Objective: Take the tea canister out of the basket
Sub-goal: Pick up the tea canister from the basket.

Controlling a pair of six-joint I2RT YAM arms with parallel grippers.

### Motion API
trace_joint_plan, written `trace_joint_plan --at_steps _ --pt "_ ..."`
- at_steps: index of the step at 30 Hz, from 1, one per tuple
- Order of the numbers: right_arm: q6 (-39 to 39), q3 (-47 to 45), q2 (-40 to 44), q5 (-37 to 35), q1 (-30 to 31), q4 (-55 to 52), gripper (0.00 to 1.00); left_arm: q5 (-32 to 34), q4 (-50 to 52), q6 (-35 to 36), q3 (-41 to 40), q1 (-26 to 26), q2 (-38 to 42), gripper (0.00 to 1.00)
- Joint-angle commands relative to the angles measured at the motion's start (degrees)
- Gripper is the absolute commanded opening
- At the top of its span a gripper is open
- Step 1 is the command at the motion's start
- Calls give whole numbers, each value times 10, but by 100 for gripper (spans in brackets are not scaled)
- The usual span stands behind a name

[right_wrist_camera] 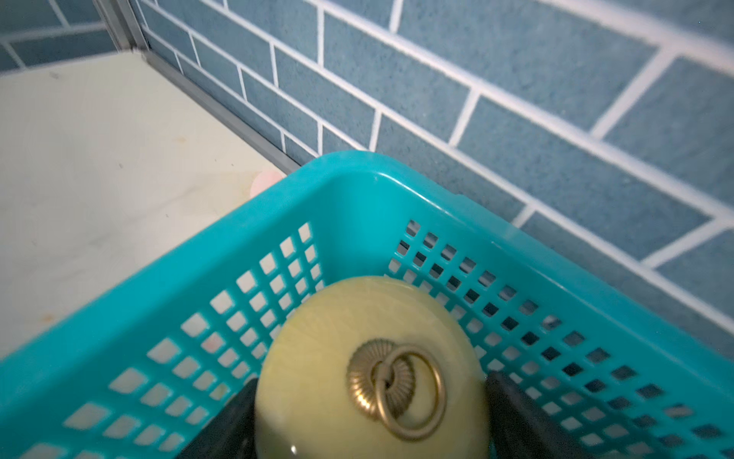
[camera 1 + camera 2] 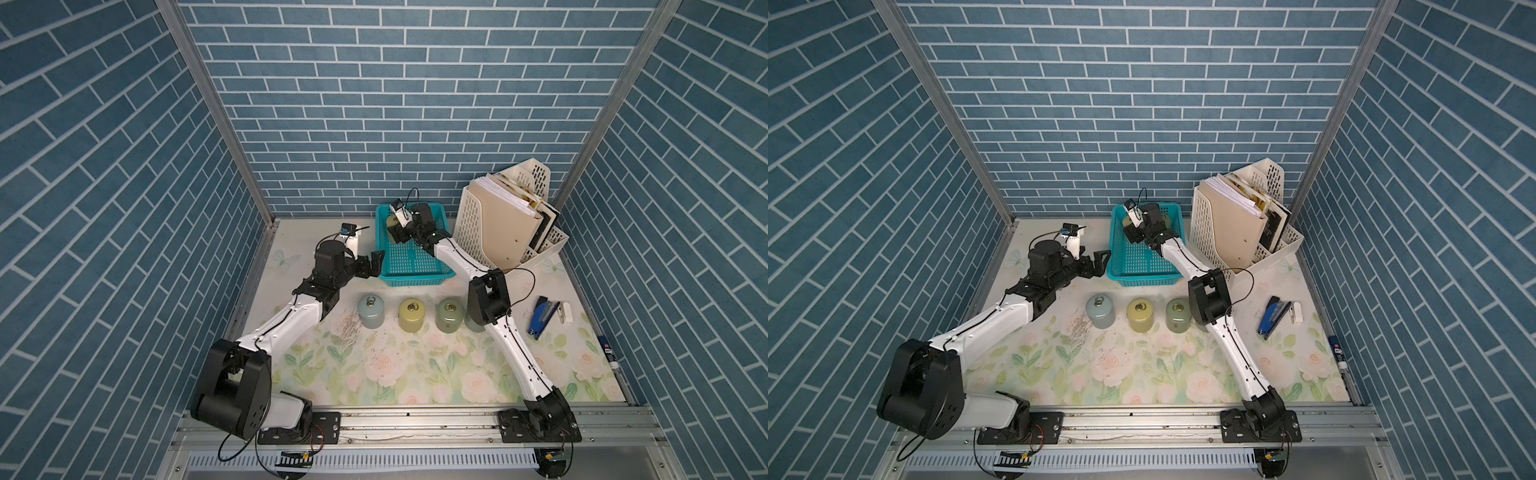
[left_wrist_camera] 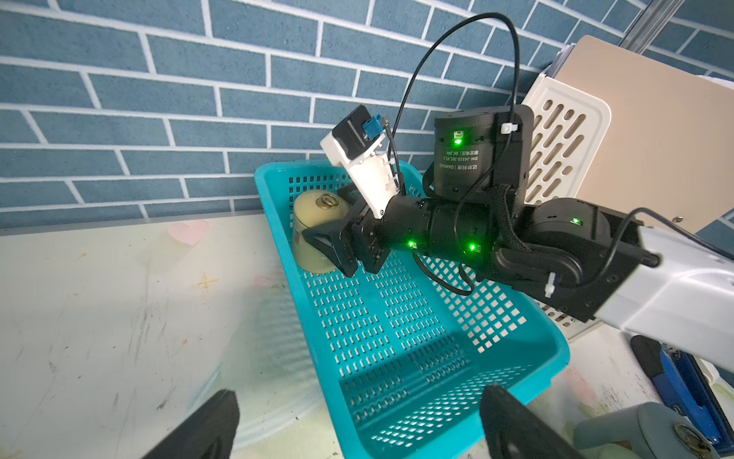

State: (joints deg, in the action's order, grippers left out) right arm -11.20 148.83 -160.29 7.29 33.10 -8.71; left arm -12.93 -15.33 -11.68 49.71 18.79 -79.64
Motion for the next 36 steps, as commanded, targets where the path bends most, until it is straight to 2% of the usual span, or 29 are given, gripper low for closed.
trace_joint_plan --at_steps 1,6,12,21,24,28,33,36 --pt "-11 -30 -10 8 2 -86 67 0 -1 8 17 2 0 100" --pt "-14 -121 41 4 6 -58 56 -1 -1 6 15 2 5 100" --pt "-15 -196 94 7 23 -46 51 -2 2 5 9 3 18 100" --pt "19 -456 242 -10 34 56 49 -2 10 7 0 2 40 100" --pt "28 -516 283 -7 38 73 56 -11 7 3 -1 2 44 100" --pt "39 -533 299 -6 41 72 89 -22 0 -5 -3 2 47 100" --pt "46 -500 283 -26 39 60 99 -26 4 -7 -3 3 53 100" --pt "57 -468 263 -26 36 48 100 -23 6 -8 -9 2 66 100"
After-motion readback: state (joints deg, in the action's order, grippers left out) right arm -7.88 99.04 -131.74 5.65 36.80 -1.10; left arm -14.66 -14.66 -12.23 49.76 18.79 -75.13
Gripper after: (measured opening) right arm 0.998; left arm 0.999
